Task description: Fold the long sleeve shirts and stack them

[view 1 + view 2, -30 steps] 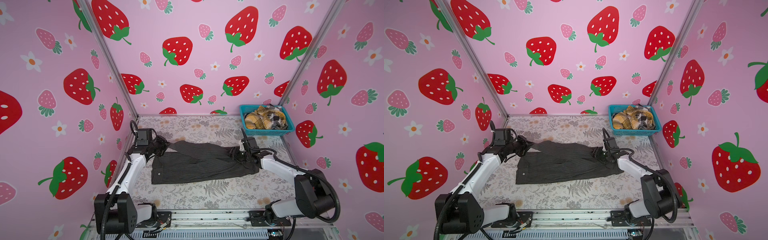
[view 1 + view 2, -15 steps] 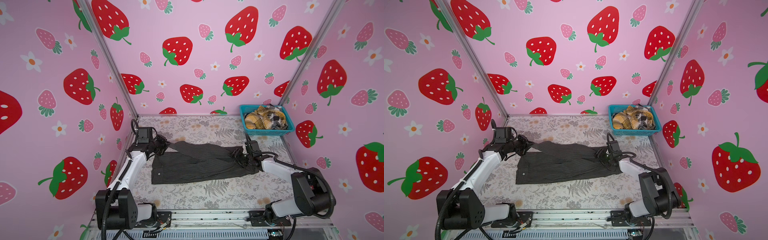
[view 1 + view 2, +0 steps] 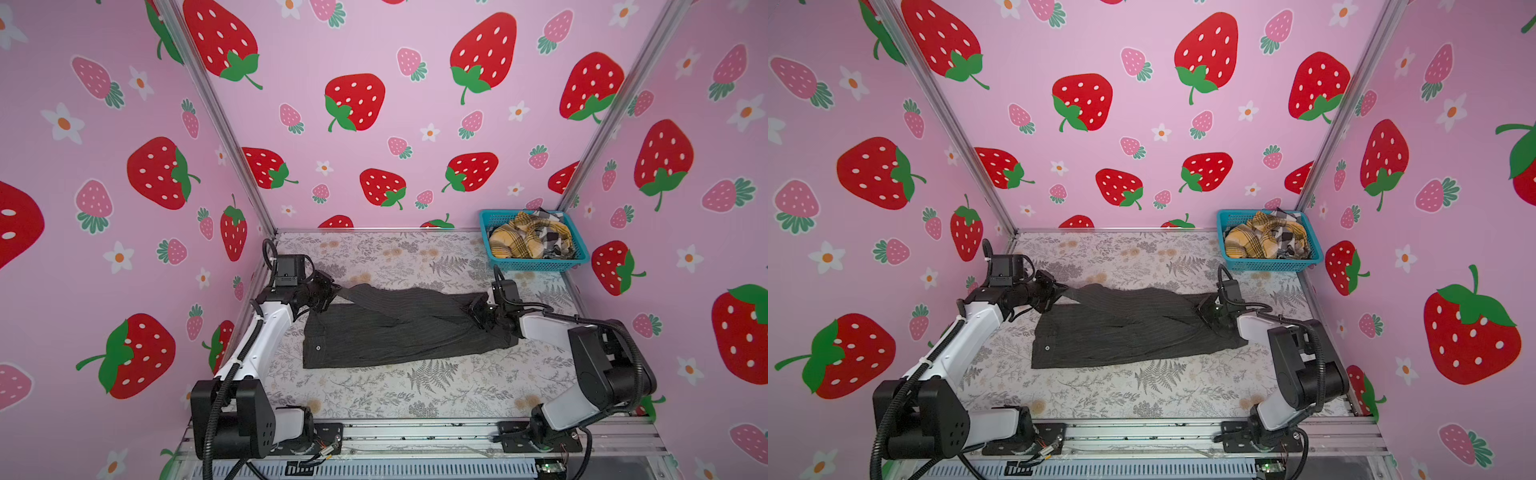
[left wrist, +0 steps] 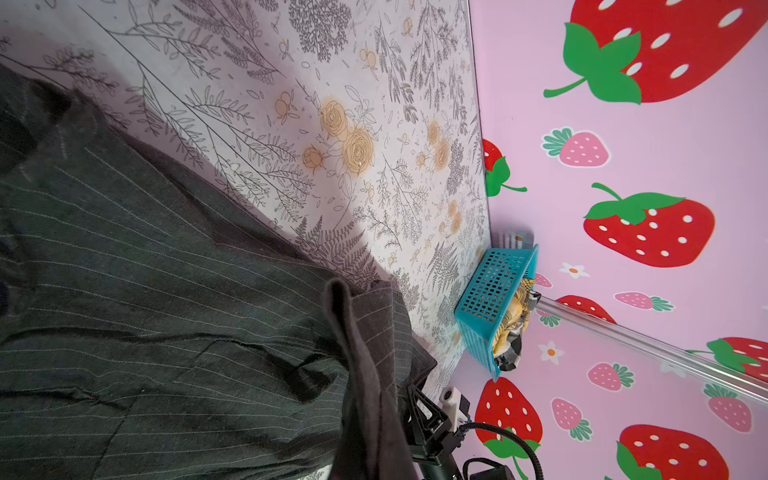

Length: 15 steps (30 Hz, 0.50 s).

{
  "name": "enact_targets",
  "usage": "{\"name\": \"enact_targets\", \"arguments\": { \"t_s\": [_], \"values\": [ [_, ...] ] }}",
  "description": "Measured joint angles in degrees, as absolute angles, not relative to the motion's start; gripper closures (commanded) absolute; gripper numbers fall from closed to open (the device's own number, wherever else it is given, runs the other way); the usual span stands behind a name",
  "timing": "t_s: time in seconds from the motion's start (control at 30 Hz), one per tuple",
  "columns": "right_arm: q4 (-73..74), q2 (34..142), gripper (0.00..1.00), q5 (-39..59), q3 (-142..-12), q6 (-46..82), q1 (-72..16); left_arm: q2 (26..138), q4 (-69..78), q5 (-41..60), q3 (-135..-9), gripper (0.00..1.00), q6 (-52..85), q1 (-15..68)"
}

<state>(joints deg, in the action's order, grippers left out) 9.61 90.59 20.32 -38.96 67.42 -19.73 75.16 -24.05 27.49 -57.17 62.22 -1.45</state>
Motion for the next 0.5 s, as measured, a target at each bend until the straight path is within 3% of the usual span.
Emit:
{"name": "enact_targets", "arguments": {
  "t_s": [0.13, 0.5],
  "values": [
    [10.24, 90.61, 1.00, 21.15, -39.75, 67.92, -19.31, 76.16, -24.75, 27.40, -57.98, 1.00, 61.73, -1.48],
    [10.63, 88.27, 1.00, 25.58, -41.85, 66.28, -15.44, 85.32, -31.57, 25.45, -76.40, 1.00, 56.14, -3.16]
  ]
}}
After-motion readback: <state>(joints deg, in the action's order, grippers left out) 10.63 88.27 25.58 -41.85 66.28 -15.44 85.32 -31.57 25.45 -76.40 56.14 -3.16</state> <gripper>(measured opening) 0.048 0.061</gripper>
